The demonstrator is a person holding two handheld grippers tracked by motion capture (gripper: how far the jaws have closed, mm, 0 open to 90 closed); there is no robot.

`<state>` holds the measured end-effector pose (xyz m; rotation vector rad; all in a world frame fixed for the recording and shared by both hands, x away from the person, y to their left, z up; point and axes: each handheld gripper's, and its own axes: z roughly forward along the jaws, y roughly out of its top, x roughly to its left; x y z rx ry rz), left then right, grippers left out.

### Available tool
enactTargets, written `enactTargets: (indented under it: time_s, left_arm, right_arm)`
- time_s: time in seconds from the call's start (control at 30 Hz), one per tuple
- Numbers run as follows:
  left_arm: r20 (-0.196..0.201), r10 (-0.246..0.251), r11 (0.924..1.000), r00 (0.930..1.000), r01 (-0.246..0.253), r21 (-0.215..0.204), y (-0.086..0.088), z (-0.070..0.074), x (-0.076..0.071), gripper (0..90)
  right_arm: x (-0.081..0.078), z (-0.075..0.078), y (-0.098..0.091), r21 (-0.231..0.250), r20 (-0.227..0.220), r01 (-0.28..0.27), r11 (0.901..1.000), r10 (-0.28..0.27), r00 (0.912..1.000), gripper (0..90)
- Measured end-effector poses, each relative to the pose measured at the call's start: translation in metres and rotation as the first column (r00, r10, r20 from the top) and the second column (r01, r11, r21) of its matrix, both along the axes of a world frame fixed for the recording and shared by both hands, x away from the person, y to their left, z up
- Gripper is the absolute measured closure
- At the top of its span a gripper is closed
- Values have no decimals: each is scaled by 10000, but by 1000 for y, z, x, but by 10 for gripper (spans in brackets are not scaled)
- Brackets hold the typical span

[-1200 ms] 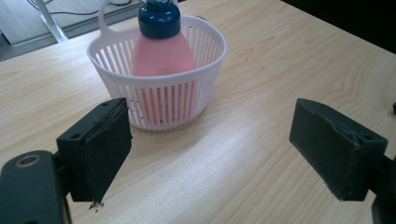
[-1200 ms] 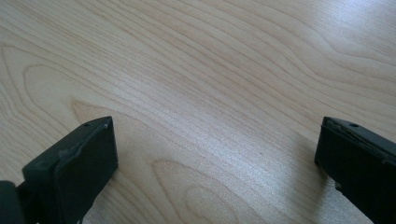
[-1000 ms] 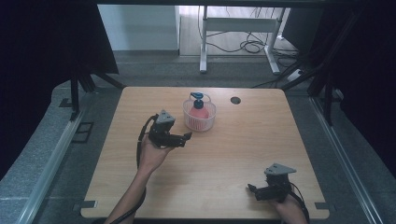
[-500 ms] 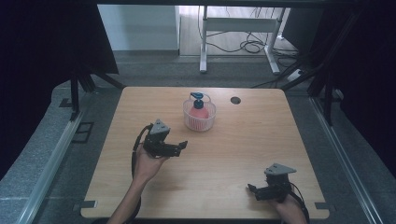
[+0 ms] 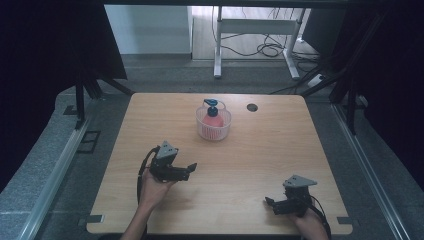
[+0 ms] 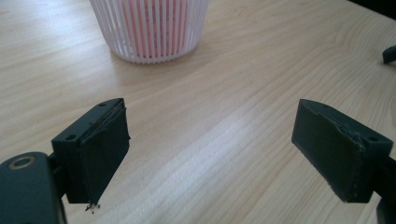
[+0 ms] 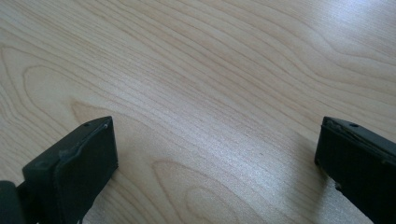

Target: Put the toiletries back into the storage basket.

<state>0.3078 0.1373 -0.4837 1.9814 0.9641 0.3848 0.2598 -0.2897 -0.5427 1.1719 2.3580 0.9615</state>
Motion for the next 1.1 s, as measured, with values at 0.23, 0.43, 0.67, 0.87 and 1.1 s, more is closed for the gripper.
enactTargets:
  time_s: [0.23,0.43,0.67,0.87,1.1]
  left_arm:
    - [-123,101,9999,9999,-99,124,3,-15,-9,108]
    - [-246,143,9995,9996,-136,297,5,-25,-18,108]
    - [-559,74,9982,9984,-41,593,4,-36,-27,108]
    - [-945,-15,9947,9955,112,1019,2,-46,-37,109]
    - [-1263,111,9887,9919,80,1499,4,-57,-46,108]
  right_arm:
    - [0,0,0,3,-4,5,10000,-5,10000,0]
    - [0,0,0,-4,3,15,10000,-15,10000,0]
    - [0,0,0,-4,6,13,10000,-13,10000,0]
    - [0,0,0,-5,14,-2,10000,2,10000,0]
    - [0,0,0,-10,18,3,10000,-3,10000,0]
